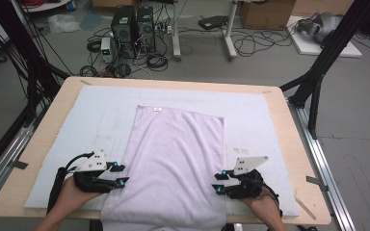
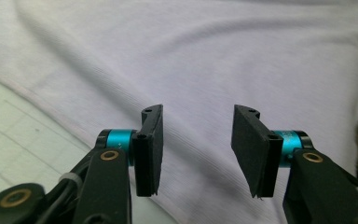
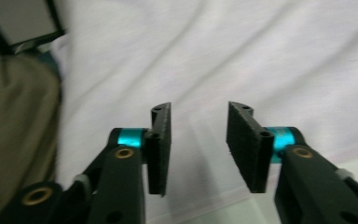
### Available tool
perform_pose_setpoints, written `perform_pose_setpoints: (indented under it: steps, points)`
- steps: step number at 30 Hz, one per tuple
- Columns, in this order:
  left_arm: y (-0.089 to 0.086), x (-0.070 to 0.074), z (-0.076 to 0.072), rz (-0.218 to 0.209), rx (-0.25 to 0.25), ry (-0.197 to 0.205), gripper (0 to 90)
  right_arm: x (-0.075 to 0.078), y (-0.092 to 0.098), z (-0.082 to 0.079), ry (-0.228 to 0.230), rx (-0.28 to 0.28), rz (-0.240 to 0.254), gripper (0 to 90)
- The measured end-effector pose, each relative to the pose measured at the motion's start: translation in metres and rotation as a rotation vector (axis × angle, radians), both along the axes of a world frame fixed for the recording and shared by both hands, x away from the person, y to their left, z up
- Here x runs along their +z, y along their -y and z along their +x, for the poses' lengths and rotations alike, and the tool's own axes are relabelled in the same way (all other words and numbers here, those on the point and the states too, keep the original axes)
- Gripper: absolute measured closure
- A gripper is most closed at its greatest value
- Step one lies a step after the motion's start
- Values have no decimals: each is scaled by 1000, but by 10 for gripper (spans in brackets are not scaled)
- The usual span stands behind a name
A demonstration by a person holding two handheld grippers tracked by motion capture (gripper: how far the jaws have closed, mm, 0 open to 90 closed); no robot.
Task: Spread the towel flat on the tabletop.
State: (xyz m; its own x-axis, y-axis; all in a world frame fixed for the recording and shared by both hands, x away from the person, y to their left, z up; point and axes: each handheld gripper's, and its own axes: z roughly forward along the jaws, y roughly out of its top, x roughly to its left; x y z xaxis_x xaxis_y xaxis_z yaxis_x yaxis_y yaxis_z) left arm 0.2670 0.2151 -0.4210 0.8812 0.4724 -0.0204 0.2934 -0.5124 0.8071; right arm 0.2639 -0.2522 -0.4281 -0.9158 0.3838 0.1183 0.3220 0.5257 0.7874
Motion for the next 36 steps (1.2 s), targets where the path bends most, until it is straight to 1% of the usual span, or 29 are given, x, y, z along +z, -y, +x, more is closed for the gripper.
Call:
perform_pose_setpoints:
  steps: [2,3,5,8,11,12,13,14,15,18,19,21,23,25,29,32,33,36]
  points:
    - [0,-1,8,1,23,2,510,1,2,8,-4,-28,-1,539]
    - [0,-1,12,1,32,1,503,2,2,12,4,-39,-3,530]
    - [-1,-3,20,-4,47,-1,477,3,3,20,5,-64,2,492]
    - [-1,-5,33,-16,70,-14,444,4,3,29,15,-83,1,461]
    - [-1,-5,42,-29,87,-4,429,4,3,41,22,-103,-11,436]
    - [-1,-5,44,-22,89,-2,426,4,3,44,26,-112,-16,427]
    - [-1,-5,46,-26,95,3,424,3,4,48,32,-116,-15,422]
    - [-2,-4,47,-33,100,4,423,3,4,50,22,-117,-9,414]
    - [-2,-3,49,-35,102,4,422,3,4,53,33,-123,-8,408]
    - [-4,-1,52,-45,113,10,421,4,3,59,31,-127,-3,388]
    - [-4,-1,53,-45,118,7,422,4,2,61,34,-130,0,386]
    - [-4,-2,54,-45,111,-3,437,3,1,64,32,-124,2,374]
    - [-2,-4,55,-31,104,-10,439,3,-1,67,31,-127,-7,367]
    - [0,-4,54,-21,98,-7,434,3,-2,68,32,-126,-7,363]
    - [1,-5,54,-17,97,-10,424,3,-3,68,35,-121,-4,354]
    - [0,-4,54,-16,101,-11,424,2,-3,69,30,-115,-5,352]
    - [0,-4,54,-16,102,-12,426,2,-4,68,22,-114,-7,351]
    - [-1,-5,55,-9,101,-17,429,2,-5,68,26,-109,-11,347]
